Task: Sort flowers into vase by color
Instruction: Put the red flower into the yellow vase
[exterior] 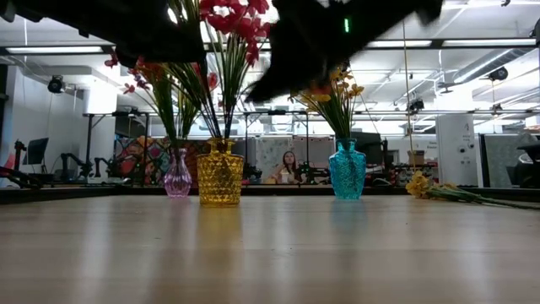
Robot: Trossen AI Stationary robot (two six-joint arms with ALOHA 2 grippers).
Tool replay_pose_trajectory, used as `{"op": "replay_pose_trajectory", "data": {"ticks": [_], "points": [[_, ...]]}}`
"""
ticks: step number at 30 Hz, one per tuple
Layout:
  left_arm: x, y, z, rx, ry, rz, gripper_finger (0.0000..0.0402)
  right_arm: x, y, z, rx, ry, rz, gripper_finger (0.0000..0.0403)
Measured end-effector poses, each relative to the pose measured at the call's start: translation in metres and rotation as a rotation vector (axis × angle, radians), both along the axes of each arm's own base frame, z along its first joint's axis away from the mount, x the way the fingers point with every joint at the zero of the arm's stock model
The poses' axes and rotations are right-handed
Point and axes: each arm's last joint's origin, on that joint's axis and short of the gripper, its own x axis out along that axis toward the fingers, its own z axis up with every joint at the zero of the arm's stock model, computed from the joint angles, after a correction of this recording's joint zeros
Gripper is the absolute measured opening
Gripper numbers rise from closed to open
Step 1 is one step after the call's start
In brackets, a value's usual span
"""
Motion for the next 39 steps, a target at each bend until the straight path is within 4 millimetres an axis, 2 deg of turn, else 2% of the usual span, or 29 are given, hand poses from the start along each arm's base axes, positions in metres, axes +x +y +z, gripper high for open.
{"op": "replay_pose_trajectory", "data": {"ticks": [4,7,12,19,23,30,39], "points": [[0.000,0.000,0.000,-0.006,-0.004,0.001,0.0049,-0.011,-0.029,-0.027,0.110,-0.131,-0.013,0.0197],[0.000,0.000,0.000,-0.009,-0.009,0.001,0.0049,-0.021,-0.041,-0.037,0.127,-0.201,-0.041,0.0196],[0.000,0.000,0.001,-0.015,-0.016,0.001,0.0049,-0.026,-0.052,-0.042,0.161,-0.246,-0.078,0.0196],[0.001,0.000,-0.002,-0.029,-0.019,0.007,0.0049,-0.025,-0.074,-0.042,0.120,-0.251,-0.179,0.0196],[0.002,0.000,-0.003,-0.025,-0.011,0.007,0.0049,-0.026,-0.080,-0.049,0.098,-0.217,-0.186,0.0196],[0.002,0.000,-0.003,-0.011,0.002,0.007,0.0044,-0.019,-0.083,-0.078,0.124,-0.215,-0.206,0.0190],[0.004,0.004,-0.003,-0.008,0.004,0.023,0.0039,-0.014,-0.086,-0.080,0.114,-0.271,-0.204,0.0179]]}}
